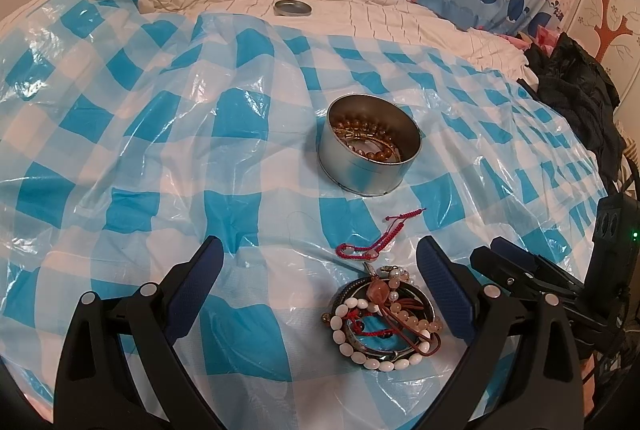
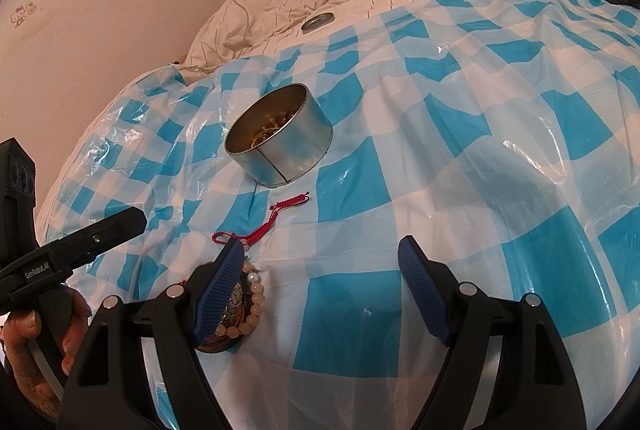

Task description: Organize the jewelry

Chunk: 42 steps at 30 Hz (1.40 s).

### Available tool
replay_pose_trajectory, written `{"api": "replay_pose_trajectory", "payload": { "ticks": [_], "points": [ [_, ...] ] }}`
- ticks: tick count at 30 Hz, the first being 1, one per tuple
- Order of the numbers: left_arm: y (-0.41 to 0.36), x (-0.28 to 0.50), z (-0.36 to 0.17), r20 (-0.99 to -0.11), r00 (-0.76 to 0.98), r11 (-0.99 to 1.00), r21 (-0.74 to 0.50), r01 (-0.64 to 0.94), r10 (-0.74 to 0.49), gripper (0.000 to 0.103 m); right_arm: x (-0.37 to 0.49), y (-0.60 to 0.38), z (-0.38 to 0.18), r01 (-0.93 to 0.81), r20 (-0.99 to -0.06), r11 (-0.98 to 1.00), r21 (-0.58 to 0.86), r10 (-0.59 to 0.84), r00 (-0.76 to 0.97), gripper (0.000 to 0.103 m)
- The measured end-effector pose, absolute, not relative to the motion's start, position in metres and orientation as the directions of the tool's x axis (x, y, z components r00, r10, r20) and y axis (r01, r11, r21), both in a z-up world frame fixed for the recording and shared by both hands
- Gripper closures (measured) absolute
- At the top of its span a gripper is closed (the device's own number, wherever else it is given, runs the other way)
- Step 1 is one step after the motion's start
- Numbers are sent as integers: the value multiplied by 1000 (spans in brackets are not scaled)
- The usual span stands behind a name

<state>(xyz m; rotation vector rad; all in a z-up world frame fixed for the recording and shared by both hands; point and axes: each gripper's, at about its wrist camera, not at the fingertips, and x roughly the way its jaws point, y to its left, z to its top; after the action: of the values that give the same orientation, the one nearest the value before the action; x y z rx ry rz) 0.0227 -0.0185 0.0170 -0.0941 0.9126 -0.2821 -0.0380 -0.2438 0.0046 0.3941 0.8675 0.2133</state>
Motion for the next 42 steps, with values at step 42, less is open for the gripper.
{"api": "replay_pose_trajectory", "payload": {
  "ticks": [42],
  "points": [
    [-24, 23, 17, -770, 575, 960, -193, 204, -277, 10, -38, -244, 5, -26, -697, 906, 422, 343, 630, 27]
  ]
}}
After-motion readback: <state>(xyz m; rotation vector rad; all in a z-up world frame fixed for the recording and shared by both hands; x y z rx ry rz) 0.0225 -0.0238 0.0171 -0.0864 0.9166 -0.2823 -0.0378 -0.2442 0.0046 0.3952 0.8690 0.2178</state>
